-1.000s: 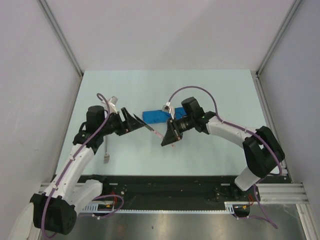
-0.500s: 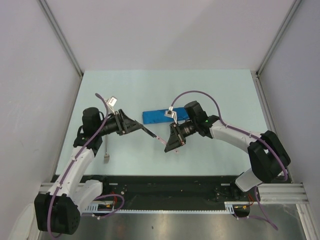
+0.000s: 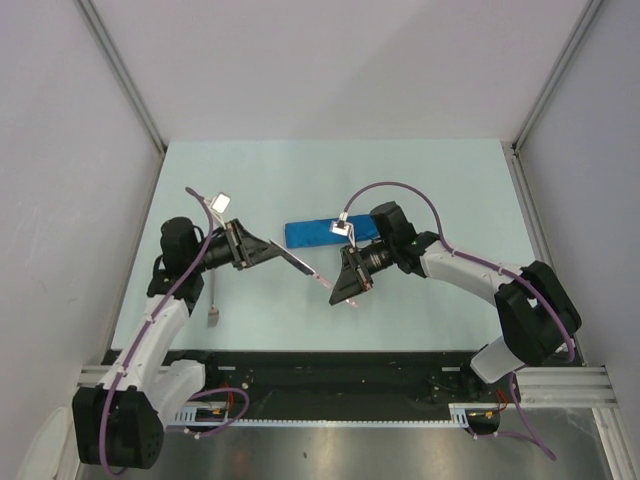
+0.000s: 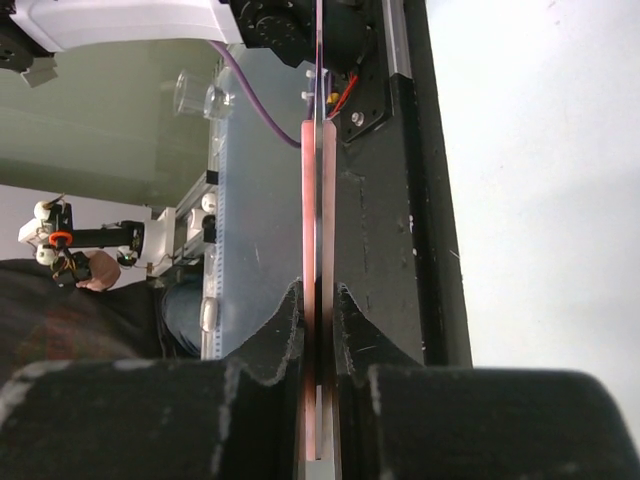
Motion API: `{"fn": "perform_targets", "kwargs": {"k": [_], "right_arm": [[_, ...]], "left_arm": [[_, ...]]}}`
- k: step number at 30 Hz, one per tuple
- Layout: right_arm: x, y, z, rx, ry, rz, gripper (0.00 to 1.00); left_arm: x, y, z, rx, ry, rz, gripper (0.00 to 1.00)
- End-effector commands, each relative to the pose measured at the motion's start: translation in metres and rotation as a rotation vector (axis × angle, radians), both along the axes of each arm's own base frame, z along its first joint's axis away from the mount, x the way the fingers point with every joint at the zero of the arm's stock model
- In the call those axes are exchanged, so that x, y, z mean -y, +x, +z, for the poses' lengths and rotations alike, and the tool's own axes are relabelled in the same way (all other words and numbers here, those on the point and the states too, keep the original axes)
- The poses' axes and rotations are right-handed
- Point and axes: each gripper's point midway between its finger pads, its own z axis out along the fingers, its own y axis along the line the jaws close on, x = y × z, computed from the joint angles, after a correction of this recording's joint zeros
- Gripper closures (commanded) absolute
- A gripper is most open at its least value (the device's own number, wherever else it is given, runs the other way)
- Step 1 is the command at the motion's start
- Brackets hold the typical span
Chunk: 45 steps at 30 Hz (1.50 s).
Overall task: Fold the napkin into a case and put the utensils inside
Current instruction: Pass from the right arm to the left, then pass from the left arm to the right
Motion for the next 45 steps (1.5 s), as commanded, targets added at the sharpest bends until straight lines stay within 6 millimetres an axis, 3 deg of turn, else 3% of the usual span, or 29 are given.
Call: {"fn": "perform_targets", "kwargs": {"k": [1, 8, 11, 13, 14, 16, 18, 22, 25, 26, 34, 35, 37, 38, 39, 41, 42, 43, 44, 45], "right_arm": [[0.0, -0.006, 0.015, 0.001, 0.056, 0.029, 1.0], [-0.002, -0.009, 0.013, -0.02, 0.05, 0.052, 1.0], [-0.004, 0.01, 0.008, 0.0, -0.008, -0.033, 0.76], [-0.006, 0.027, 0.009, 0.028, -0.032, -0.105, 0.71], [-0.007, 0.036, 0.007, 0.04, -0.064, -0.149, 0.59], [-0.005, 0.055, -0.004, 0.112, -0.214, -0.247, 0.43], [-0.005, 0.062, -0.011, 0.197, -0.262, -0.249, 0.4], [-0.011, 0.082, -0.003, 0.324, -0.296, -0.308, 0.31], [-0.025, 0.08, 0.0, 0.453, -0.308, -0.287, 0.25], [-0.032, 0.077, 0.008, 0.487, -0.297, -0.269, 0.26], [-0.04, 0.08, 0.004, 0.722, -0.451, -0.278, 0.34], [-0.041, 0.08, 0.002, 0.726, -0.459, -0.275, 0.44], [-0.048, 0.079, -0.004, 0.739, -0.474, -0.255, 0.57], [-0.049, 0.079, -0.008, 0.753, -0.488, -0.247, 0.75], [-0.049, 0.079, -0.01, 0.769, -0.503, -0.236, 0.86], [-0.05, 0.081, -0.014, 0.836, -0.536, -0.217, 1.0], [-0.049, 0.08, -0.015, 0.859, -0.541, -0.201, 1.0], [-0.047, 0.079, -0.017, 0.88, -0.551, -0.184, 1.0], [-0.044, 0.082, -0.016, 0.925, -0.554, -0.16, 1.0], [-0.042, 0.085, -0.016, 0.951, -0.567, -0.16, 1.0]], "left_arm": [[0.0, -0.002, 0.017, 0.099, -0.027, -0.029, 0.71], [0.002, -0.003, 0.032, 0.165, -0.086, -0.041, 0.94], [0.003, -0.005, 0.038, 0.199, -0.122, -0.038, 1.0], [0.001, -0.003, 0.04, 0.208, -0.123, -0.009, 1.0], [0.001, -0.003, 0.04, 0.2, -0.125, 0.0, 1.0], [-0.001, -0.001, 0.042, 0.189, -0.119, 0.025, 1.0], [-0.003, 0.001, 0.038, 0.141, -0.093, 0.044, 1.0], [-0.005, 0.002, 0.033, 0.08, -0.096, 0.076, 1.0], [-0.006, 0.002, 0.027, 0.04, -0.091, 0.097, 1.0], [-0.007, 0.004, 0.026, 0.031, -0.086, 0.11, 1.0], [-0.013, 0.008, 0.017, -0.051, -0.09, 0.178, 1.0], [-0.013, 0.007, 0.014, -0.063, -0.097, 0.177, 1.0], [-0.012, 0.006, 0.015, -0.077, -0.122, 0.179, 1.0], [-0.012, 0.006, 0.018, -0.058, -0.131, 0.172, 1.0], [-0.012, 0.006, 0.017, -0.065, -0.132, 0.171, 1.0], [-0.013, 0.006, 0.015, -0.089, -0.107, 0.165, 1.0], [-0.014, 0.007, 0.012, -0.097, -0.091, 0.164, 0.96], [-0.014, 0.007, 0.004, -0.102, -0.064, 0.137, 0.76], [-0.018, 0.01, 0.006, -0.097, -0.046, 0.142, 0.65], [-0.017, 0.005, -0.004, -0.157, -0.025, 0.129, 0.55]]}}
